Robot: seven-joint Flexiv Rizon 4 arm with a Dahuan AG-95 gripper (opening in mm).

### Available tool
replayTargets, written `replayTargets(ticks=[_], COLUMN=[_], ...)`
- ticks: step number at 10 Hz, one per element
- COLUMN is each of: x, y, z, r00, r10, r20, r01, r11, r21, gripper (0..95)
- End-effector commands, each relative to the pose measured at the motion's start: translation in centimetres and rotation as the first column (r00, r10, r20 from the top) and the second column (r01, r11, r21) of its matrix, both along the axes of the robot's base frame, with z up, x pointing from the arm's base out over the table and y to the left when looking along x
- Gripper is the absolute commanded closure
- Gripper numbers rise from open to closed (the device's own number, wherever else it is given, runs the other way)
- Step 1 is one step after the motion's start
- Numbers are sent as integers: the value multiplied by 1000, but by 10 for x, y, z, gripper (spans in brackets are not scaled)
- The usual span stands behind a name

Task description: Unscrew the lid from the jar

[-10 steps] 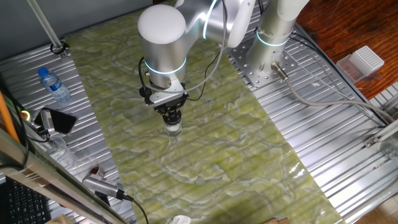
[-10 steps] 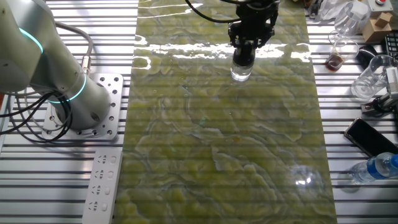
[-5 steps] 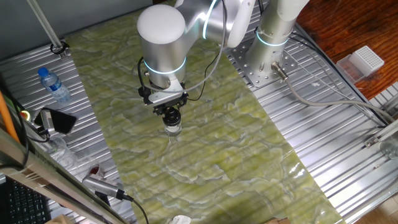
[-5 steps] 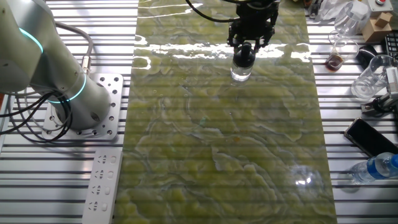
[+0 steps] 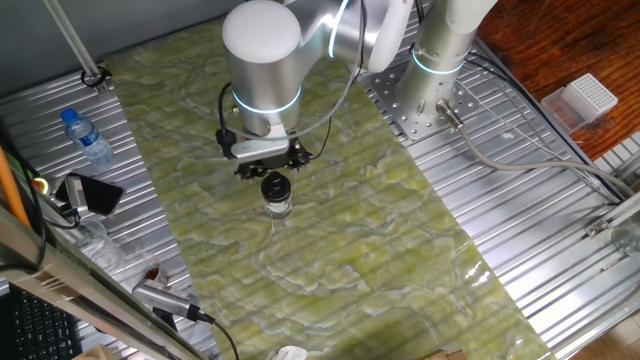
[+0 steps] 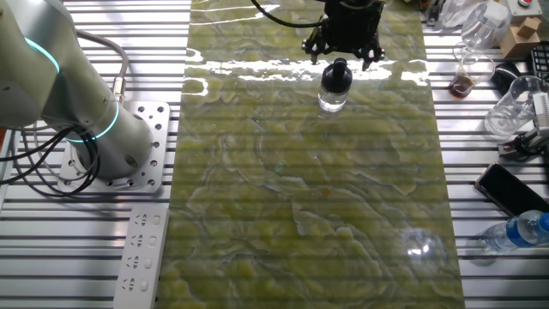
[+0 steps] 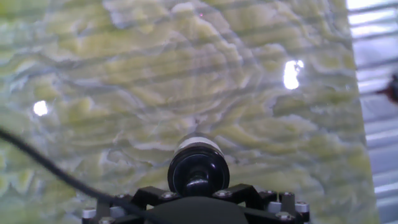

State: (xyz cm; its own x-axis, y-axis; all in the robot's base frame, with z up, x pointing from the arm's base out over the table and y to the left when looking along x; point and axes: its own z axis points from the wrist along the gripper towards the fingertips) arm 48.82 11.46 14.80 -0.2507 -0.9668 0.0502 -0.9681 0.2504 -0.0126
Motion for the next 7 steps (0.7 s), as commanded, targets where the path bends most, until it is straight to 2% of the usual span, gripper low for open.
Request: replayTargets(ticks=[1, 2, 3, 7], x=[-3, -6, -9, -12], y=[0, -1, -1, -2], z=[9, 10, 10, 10], r00=[986, 978, 964, 937], r10=[-169, -208, -266, -349], r20=[8, 10, 14, 20], r01=[169, 208, 267, 349], r11=[985, 978, 964, 937], r21=[-14, -13, -13, -8], gripper=[0, 0, 190, 190])
